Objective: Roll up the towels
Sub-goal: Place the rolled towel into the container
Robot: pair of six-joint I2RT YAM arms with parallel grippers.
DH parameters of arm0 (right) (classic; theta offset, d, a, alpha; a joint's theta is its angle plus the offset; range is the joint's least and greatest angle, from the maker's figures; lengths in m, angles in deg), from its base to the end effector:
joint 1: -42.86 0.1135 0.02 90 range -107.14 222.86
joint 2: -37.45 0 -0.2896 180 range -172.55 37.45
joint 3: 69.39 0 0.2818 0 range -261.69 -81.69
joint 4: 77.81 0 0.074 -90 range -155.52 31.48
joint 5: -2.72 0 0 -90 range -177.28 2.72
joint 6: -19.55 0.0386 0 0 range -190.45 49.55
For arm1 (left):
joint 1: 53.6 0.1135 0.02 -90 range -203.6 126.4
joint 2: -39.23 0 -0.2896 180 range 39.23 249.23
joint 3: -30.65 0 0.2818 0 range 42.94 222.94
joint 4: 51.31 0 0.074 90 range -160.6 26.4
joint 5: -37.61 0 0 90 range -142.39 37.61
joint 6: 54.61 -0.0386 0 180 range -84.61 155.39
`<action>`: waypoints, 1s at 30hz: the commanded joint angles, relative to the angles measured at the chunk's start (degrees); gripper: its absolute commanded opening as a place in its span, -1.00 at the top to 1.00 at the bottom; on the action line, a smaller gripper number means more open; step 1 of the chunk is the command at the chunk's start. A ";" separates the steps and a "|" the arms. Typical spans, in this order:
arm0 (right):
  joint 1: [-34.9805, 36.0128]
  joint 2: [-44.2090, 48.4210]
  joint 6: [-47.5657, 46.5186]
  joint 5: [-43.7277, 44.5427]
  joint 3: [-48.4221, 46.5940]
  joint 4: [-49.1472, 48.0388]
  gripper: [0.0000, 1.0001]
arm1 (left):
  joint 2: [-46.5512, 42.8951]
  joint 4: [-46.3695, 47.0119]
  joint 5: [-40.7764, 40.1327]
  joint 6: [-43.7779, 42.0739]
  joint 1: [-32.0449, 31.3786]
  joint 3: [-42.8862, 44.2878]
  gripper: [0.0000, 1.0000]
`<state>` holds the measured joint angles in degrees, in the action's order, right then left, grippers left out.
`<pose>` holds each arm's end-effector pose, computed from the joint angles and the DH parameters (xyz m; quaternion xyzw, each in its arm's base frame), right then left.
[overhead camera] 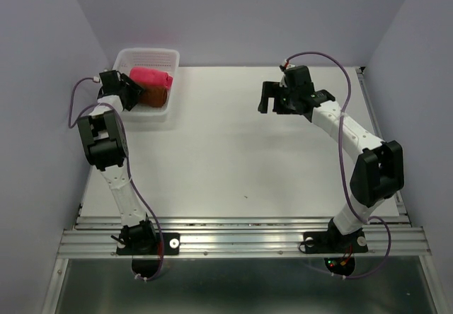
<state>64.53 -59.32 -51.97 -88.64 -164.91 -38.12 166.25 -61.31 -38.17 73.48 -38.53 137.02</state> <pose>0.3908 0.1563 0.3212 -0.0302 0.9092 0.1526 0.3862 0.5373 0.1349 0.1885 -0.3310 0.7985 -0.2034 0.4599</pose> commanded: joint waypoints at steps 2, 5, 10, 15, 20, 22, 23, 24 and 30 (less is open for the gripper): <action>-0.49 3.17 -1.34 -0.92 -0.89 -2.35 -1.00 | -7.05 -5.18 -2.62 0.76 0.93 2.16 -0.98; -0.49 3.43 -1.60 -1.44 -0.72 -2.35 -1.00 | -8.45 -6.85 -3.23 0.94 0.93 2.86 -0.98; -0.49 4.13 -1.87 -2.15 -0.54 -2.35 -1.00 | -9.51 -11.95 -5.87 0.68 0.93 5.76 -0.98; -0.49 5.45 -1.69 -2.41 -0.19 -2.61 -1.00 | -11.18 -14.85 -5.61 0.76 0.93 8.04 -0.98; -0.49 7.82 -0.20 0.48 0.16 -2.96 -1.00 | -14.42 -20.03 -2.80 -0.46 0.93 11.82 -0.98; -0.49 9.83 0.67 3.99 1.12 -3.31 -1.00 | -18.10 -20.82 -1.74 -0.99 0.93 11.30 -0.98; -0.49 10.54 1.29 5.31 1.48 -3.32 -1.00 | -19.69 -20.74 -0.87 -1.52 0.93 10.78 -0.98; -0.49 11.33 1.73 6.63 2.00 -3.40 -1.00 | -21.62 -20.74 -0.51 -1.78 0.84 9.90 -0.98; -0.49 18.71 6.03 16.02 8.50 -3.49 -1.00 | -42.44 -20.48 -6.46 -2.05 -1.18 -5.36 -0.98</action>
<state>64.53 -45.51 -49.50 -80.97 -159.35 -39.30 138.14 -81.95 -40.57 73.08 -38.60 139.01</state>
